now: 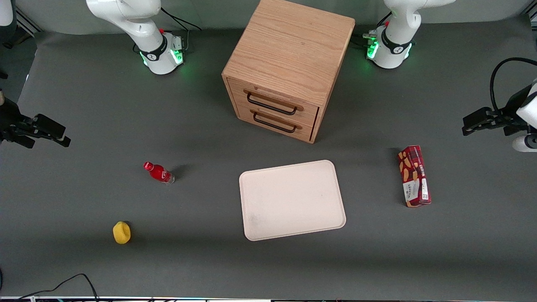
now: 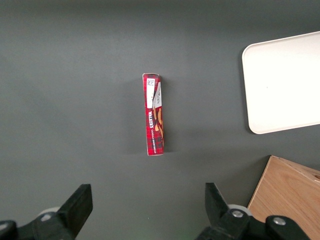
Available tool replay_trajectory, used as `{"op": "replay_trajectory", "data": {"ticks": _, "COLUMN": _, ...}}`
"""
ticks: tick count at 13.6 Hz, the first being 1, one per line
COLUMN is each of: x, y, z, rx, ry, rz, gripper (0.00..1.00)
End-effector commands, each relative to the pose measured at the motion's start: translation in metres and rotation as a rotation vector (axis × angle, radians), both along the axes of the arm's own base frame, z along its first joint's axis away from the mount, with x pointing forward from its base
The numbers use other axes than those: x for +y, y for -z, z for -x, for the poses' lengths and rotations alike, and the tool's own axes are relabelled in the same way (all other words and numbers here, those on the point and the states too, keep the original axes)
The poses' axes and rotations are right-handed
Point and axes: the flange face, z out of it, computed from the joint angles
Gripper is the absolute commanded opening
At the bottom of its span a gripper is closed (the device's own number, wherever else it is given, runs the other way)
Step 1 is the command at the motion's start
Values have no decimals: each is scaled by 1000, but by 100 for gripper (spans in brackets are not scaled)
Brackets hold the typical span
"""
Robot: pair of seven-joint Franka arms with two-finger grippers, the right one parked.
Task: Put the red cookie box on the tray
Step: 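Move the left gripper toward the upright red cookie box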
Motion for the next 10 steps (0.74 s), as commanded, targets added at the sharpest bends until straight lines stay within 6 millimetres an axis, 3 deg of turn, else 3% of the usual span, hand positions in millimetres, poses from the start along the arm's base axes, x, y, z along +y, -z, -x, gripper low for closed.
{"op": "replay_trajectory", "data": {"ticks": 1, "x": -14, "y": -6, "z": 8, "rx": 10, "ry": -25, "rz": -21, "gripper": 100}}
{"op": "replay_trajectory", "data": {"ticks": 10, "x": -8, "y": 4, "z": 2, "rx": 23, "ry": -24, "rz": -20, "gripper": 100}}
